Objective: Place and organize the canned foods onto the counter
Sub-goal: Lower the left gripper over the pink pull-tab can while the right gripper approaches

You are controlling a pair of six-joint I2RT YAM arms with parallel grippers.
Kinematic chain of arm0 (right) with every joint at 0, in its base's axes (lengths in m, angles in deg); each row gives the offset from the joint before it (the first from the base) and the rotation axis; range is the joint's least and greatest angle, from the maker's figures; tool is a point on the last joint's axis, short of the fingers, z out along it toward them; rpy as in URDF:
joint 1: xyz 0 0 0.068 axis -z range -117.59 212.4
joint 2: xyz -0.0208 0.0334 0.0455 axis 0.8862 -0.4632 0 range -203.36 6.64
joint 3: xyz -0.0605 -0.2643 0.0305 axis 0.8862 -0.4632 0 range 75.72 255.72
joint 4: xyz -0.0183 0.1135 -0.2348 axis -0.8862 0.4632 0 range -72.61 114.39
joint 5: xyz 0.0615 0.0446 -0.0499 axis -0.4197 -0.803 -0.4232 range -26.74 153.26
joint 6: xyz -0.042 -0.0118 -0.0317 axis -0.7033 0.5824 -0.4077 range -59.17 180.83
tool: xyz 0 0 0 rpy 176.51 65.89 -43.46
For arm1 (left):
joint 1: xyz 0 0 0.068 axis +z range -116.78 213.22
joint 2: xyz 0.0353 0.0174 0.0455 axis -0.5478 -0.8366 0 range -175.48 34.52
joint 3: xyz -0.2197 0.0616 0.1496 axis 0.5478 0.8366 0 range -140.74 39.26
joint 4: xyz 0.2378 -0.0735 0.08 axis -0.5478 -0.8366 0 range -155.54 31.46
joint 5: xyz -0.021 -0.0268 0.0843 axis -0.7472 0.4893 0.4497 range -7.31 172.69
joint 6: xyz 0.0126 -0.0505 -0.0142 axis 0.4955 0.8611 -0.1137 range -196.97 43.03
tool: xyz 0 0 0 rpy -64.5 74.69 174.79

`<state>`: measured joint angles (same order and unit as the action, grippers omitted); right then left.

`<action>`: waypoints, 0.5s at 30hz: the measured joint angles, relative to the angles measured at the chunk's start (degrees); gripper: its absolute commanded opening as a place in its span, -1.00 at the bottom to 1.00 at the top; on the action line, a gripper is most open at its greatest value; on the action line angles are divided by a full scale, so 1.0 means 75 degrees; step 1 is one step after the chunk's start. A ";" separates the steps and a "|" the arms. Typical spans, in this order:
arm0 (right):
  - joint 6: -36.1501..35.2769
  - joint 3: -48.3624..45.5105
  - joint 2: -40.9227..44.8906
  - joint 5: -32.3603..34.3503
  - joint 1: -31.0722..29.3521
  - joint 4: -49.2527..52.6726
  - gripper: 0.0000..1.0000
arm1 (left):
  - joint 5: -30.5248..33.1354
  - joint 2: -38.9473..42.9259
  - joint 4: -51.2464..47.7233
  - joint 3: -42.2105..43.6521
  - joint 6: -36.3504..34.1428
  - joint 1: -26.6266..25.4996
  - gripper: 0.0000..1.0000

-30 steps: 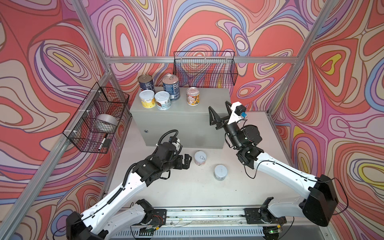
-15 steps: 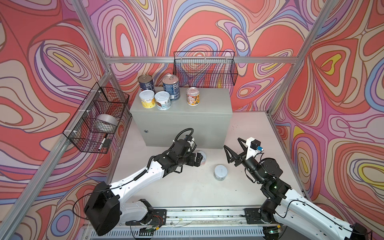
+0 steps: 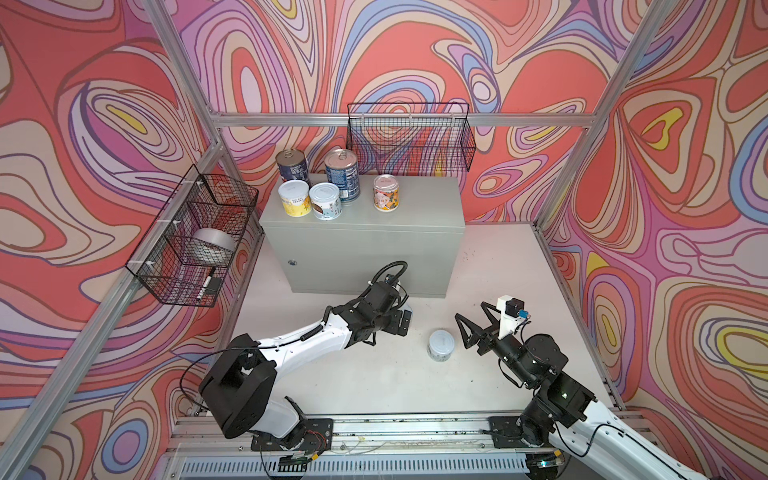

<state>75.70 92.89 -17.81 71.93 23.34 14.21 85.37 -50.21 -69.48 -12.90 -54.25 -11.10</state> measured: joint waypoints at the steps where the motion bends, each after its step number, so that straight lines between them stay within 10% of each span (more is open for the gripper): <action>1: 0.0015 0.0000 -0.0023 0.0012 0.0000 0.0061 0.92 | 0.0000 -0.0085 -0.0003 -0.0061 -0.0012 0.0000 0.98; 15: 0.0090 -0.0035 -0.0178 0.0122 0.0000 0.0207 0.92 | -0.0096 -0.1058 0.0175 -0.0624 -0.0023 -0.0102 1.00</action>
<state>76.38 92.63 -19.14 72.85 23.34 15.76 84.64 -58.14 -68.17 -17.58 -54.42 -11.86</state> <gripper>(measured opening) 0.962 0.999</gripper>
